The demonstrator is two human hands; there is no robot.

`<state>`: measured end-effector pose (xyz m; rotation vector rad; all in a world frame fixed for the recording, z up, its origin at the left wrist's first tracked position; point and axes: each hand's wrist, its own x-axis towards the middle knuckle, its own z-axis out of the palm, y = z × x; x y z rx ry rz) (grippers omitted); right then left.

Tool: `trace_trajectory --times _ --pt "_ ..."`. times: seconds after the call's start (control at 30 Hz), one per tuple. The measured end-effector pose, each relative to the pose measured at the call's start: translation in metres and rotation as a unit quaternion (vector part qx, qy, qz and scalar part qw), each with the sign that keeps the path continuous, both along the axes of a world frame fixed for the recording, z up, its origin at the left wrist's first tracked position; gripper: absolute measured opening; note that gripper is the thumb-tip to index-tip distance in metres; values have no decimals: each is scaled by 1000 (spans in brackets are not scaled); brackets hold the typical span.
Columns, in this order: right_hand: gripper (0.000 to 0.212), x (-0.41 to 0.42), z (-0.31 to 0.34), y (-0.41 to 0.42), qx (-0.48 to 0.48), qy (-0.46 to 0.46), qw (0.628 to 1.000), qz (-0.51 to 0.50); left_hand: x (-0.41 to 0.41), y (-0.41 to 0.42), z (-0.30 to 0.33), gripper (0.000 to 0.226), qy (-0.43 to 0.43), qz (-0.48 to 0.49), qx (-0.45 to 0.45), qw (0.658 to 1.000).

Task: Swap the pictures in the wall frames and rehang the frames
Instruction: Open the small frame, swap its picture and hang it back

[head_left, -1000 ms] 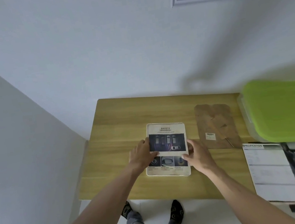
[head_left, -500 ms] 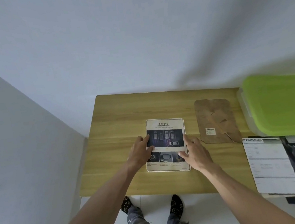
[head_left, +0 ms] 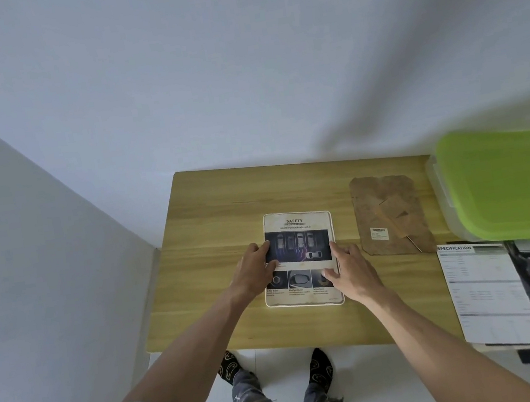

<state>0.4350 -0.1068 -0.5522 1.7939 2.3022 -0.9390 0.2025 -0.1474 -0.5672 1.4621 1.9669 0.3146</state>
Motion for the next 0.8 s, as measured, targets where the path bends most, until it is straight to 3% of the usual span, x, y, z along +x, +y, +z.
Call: trace_trajectory --times 0.27,0.47,0.6,0.8 --pt "72 9 5 2 -9 26 1000 2 1 0 8 60 23 -2 -5 1000" --pt "63 48 13 23 43 36 997 -57 24 16 28 55 83 0 65 994" --pt "57 89 21 52 78 -1 986 -147 69 44 39 52 65 -36 96 993" --pt "64 134 17 88 -16 1 974 -227 154 80 39 60 -35 -34 32 998"
